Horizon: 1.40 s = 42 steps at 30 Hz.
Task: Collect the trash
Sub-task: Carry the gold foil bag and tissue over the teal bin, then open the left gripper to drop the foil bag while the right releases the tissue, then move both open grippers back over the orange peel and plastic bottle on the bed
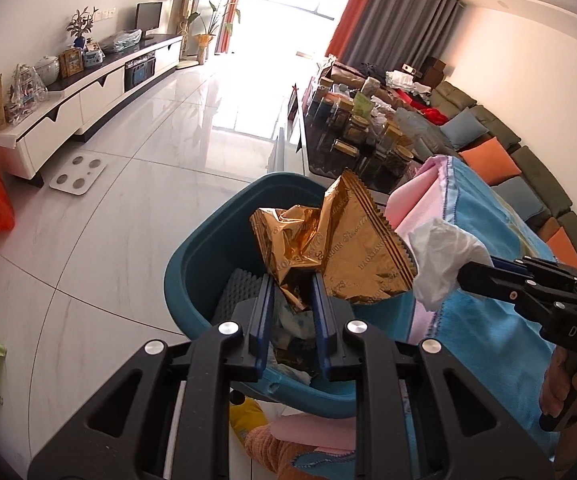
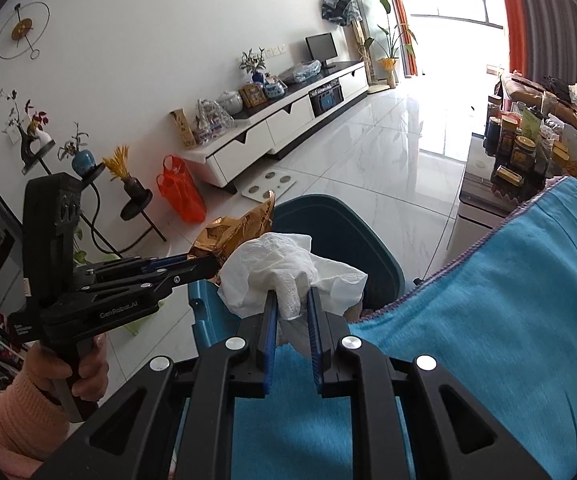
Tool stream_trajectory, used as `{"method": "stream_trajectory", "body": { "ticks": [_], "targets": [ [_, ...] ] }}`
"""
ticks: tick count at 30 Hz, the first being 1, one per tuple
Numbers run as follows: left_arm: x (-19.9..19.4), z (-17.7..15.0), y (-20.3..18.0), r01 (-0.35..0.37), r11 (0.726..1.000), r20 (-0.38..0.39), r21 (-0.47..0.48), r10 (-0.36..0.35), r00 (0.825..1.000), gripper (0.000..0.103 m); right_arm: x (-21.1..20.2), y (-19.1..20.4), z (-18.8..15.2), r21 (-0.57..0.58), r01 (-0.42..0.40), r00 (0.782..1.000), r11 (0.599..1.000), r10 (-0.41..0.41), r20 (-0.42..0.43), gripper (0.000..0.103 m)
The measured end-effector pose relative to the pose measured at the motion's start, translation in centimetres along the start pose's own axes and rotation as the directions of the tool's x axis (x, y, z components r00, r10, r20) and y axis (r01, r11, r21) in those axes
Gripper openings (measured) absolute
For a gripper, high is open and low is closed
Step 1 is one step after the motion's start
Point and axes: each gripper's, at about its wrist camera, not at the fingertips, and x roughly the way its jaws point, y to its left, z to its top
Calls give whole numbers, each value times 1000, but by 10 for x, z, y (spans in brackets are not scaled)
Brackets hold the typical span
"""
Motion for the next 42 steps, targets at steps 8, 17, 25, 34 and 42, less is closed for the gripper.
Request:
{"method": "stream_trajectory", "body": {
  "ticks": [8,17,25,34,42],
  "targets": [
    [17,1,1,-18,1000,-18,-12,17,1000,20,28,4,7,-11,6,997,1000,-7,-75,16],
    [37,3,1,-36,999,-41,-18,35,999,31,47,2,11,18,6,989,1000,-3,-148,28],
    [46,0,-1,-43,999,-39,-29,42,998,38,46,4,10,22,8,989,1000,-5,-146,35],
    [32,-4,-6,-20,1000,-1,-13,20,1000,43,28,-9,3,70,-11,995,998,18,-97,36],
    [-4,-6,-52,72,992,79,99,-80,994,57,-34,-20,-17,69,0,1000,998,-1,14,36]
  ]
}}
